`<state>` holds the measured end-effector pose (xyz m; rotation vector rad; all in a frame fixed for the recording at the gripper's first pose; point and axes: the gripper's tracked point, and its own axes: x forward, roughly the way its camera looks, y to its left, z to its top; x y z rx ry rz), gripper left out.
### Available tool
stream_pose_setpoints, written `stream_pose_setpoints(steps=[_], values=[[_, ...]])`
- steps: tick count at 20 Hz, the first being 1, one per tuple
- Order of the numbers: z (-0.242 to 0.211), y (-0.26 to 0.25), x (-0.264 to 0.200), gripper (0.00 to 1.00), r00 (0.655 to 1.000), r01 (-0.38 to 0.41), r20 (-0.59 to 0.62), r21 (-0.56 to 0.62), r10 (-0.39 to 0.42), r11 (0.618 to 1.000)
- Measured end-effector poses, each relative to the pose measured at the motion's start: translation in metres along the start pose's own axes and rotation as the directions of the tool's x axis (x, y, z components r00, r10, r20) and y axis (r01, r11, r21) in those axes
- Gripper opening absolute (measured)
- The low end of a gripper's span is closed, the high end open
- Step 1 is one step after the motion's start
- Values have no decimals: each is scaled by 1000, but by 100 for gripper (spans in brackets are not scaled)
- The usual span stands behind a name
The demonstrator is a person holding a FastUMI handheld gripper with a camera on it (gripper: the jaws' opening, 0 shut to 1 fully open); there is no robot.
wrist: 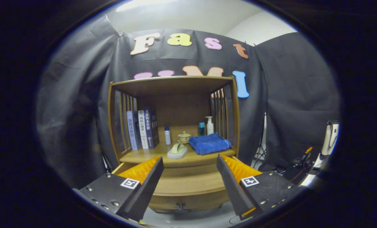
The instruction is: Pull open the drawer, take out the items inside it, and place them on the countertop above the cabinet.
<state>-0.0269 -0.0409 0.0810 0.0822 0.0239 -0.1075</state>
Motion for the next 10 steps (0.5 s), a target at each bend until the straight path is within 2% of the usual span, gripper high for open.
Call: stream_pose_setpoints(steps=[5, 10], values=[[-64, -20, -25, 100, 997, 12, -82, 6, -11, 1000], [-129, -21, -26, 100, 990, 7, -139, 6, -6, 1000]])
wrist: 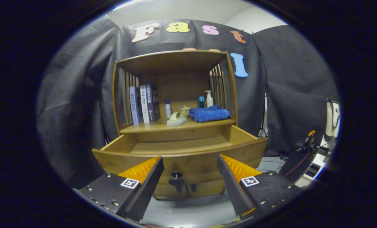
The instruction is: Pull open the drawer, take out the items inside it, and place them on the countertop above the cabinet.
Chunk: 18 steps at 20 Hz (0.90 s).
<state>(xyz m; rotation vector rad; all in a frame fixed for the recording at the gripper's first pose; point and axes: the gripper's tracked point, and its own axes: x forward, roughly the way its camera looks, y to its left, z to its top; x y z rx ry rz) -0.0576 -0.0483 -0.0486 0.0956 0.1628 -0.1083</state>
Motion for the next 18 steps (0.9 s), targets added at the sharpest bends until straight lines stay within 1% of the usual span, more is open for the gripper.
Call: stream_pose_setpoints(steps=[4, 6, 13, 15, 16, 17, 18], values=[[-42, 10, 10, 100, 999, -26, -44, 44, 28, 999], [-58, 17, 20, 100, 997, -37, -66, 42, 40, 998], [-66, 25, 56, 100, 998, -53, -41, 16, 53, 998], [-63, 28, 66, 100, 998, -63, -31, 26, 63, 998], [-59, 37, 75, 100, 996, -80, -23, 39, 81, 996], [-62, 37, 63, 100, 997, -74, -27, 15, 74, 997], [-55, 36, 72, 100, 997, -73, -23, -7, 73, 997]])
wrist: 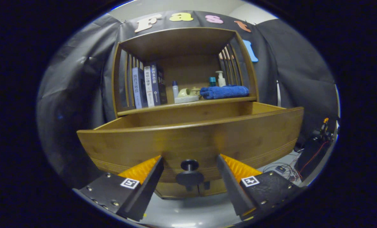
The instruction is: Pull open the drawer, take out the items inside it, and place them on the countertop above the cabinet.
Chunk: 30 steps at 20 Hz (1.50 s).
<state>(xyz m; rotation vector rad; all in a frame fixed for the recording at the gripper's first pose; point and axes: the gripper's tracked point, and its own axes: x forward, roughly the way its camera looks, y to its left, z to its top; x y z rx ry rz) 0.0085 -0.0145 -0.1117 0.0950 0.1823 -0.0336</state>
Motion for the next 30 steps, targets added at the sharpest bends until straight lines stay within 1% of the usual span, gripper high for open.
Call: stream_pose_setpoints(steps=[4, 7, 8, 9, 10, 12, 14, 18, 24, 26, 28, 30], values=[[2, -3, 14, 99, 1000, 4, 1, 32, -4, 999], [5, -1, 32, 99, 1000, 12, -6, 26, -12, 1000], [8, 4, 41, 99, 1000, -6, -11, 28, 6, 1000], [14, 4, 48, 99, 1000, -12, 0, 40, 12, 999], [12, 9, 59, 99, 1000, -15, -19, 37, 16, 999], [16, 10, 76, 99, 1000, -3, -13, 8, 3, 1000], [18, 11, 85, 99, 1000, -6, -1, 30, 6, 1000], [18, 9, 98, 99, 999, -37, 33, 75, 34, 997], [21, 10, 125, 99, 998, -41, 47, 68, 38, 997], [21, 11, 135, 100, 999, -42, 26, 82, 40, 996], [19, 13, 141, 99, 999, -46, -3, 121, 46, 992], [22, 13, 147, 100, 999, -43, -12, 118, 45, 992]])
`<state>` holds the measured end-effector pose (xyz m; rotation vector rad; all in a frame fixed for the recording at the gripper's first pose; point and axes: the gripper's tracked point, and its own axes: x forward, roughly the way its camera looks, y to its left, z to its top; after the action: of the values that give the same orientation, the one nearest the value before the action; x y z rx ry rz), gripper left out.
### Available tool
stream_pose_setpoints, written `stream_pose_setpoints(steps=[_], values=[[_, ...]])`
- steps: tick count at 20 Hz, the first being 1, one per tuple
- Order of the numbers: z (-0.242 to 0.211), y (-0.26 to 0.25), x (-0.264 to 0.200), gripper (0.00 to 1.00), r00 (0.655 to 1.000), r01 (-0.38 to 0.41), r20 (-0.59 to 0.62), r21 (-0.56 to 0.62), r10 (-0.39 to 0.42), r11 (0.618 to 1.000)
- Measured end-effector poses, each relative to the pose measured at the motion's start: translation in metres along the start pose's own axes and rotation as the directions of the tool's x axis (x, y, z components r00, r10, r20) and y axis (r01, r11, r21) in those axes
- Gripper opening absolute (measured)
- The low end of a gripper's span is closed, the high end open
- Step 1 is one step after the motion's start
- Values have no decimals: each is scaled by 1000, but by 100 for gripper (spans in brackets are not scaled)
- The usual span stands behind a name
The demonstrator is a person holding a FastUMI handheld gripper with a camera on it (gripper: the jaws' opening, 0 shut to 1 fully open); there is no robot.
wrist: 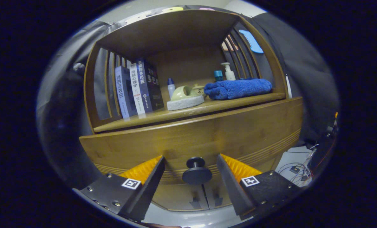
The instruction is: Pull open the drawer, take out the items inside it, and place them on the countertop above the cabinet.
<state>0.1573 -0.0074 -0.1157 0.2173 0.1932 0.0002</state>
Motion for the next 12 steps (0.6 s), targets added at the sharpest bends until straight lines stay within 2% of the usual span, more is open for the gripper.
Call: stream_pose_setpoints(steps=[6, 8, 10, 11, 12], values=[[0, 2, 29, 99, 1000, 3, -13, -44, -4, 999], [-16, 2, 38, 99, 995, 14, -92, -101, -24, 995], [-39, 2, 39, 100, 967, 27, -245, -193, -75, 981], [-50, -7, 46, 100, 961, 37, -259, -217, -94, 975], [-52, -2, 33, 100, 960, 44, -261, -203, -98, 978]])
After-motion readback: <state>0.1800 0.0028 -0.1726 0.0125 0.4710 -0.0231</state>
